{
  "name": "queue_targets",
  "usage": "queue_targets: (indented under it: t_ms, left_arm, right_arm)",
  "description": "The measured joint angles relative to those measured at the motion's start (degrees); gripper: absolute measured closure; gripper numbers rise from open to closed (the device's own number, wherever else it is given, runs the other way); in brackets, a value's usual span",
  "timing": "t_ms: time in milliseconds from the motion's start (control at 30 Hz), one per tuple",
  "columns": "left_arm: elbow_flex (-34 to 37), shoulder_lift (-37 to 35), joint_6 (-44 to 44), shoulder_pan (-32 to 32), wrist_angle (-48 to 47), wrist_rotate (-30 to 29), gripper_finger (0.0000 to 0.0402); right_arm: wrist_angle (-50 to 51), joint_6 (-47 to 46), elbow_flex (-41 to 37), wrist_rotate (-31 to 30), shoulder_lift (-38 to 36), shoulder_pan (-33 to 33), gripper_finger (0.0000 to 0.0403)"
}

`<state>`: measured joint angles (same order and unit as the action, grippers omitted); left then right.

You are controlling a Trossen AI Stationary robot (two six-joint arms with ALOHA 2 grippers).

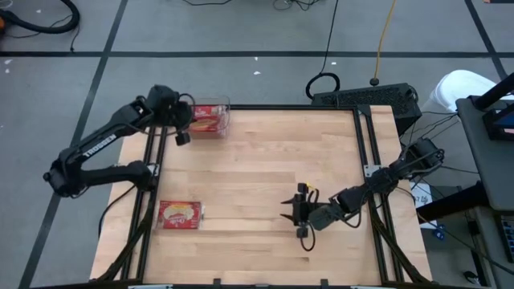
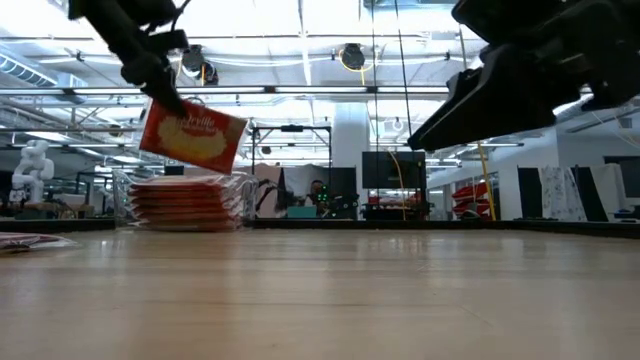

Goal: Sort popcorn bags into baskets
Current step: Put the red popcorn bag into the transparent bin

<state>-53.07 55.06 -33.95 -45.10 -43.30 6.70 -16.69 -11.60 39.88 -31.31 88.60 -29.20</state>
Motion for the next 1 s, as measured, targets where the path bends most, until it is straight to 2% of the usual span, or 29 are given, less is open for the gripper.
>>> queue_targets:
  t_ms: [200,267,533,667,1000]
  left_arm:
    - [1.7,1.5,-2.4,-6.1,0.7,10.0,0.0365]
    - [1.9,1.8,-3.6,-7.1,0.7,10.5,0.0365]
    - [2.8,3.9,-5.5,-10.7,1.0,3.5,0.0364]
    - [2.8,5.1,-5.1,-11.6,1.1,3.1,0.0360]
    - [2.8,8.8,-4.3,-11.7,4.2,-5.2,0.0286]
  right_arm:
    - [0.0,0.5,0.0,0.0,0.0,-0.2,0.0227]
    - [0.0,0.5,0.0,0.0,0.0,-0.2,0.0227]
    - [0.0,0.5,0.0,0.0,0.0,-0.2,0.0227]
    - [-0.2,0.4,0.0,-0.1,0.0,-0.2,0.0227]
    - [-0.2,0.5,0.0,-0.1,0.0,-0.2,0.0227]
